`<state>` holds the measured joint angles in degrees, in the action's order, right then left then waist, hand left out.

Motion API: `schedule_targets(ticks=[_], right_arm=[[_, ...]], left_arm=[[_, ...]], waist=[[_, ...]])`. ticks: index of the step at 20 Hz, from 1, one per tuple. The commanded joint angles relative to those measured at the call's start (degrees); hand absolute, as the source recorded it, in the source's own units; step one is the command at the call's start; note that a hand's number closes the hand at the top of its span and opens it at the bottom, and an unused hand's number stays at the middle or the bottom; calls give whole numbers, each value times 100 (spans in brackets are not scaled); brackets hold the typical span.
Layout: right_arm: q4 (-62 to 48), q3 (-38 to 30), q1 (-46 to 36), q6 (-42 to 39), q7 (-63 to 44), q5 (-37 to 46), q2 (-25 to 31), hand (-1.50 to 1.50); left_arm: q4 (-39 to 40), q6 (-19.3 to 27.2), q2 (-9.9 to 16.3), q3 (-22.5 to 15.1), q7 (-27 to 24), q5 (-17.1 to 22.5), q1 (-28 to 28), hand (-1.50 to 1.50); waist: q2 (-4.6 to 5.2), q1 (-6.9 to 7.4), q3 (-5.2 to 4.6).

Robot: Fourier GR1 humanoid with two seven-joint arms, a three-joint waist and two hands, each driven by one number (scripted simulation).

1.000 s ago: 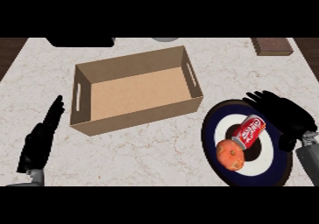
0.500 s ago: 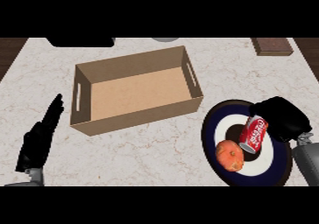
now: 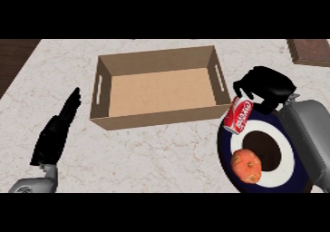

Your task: Pick the can from the plate and place it in the cardboard box

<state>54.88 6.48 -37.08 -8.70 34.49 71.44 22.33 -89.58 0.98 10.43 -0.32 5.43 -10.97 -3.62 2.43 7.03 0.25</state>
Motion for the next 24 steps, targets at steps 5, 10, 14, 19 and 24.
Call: schedule_targets(ticks=[5,10,14,19,24], right_arm=[[-1677,-525,-1578,242,1341,-484,106,150],[-2559,-972,-2370,139,1723,-808,158,150],[-2886,-1448,-2635,-445,2672,-1599,-131,150],[-3229,-1683,-3294,-1553,3226,-2206,-97,150],[-3518,-1572,-3602,-1701,3127,-2440,-493,150]], left_arm=[[-78,30,-90,-155,68,-107,-65,0],[-10,-9,-65,-110,92,-73,-138,0],[255,128,-94,-82,-55,-198,-113,0],[293,164,-91,-3,-6,-176,-120,0],[170,98,-49,70,-20,-69,19,0]], waist=[[18,112,5],[17,81,-2],[-8,-63,-5],[-59,-163,-15],[-106,-195,-18]])
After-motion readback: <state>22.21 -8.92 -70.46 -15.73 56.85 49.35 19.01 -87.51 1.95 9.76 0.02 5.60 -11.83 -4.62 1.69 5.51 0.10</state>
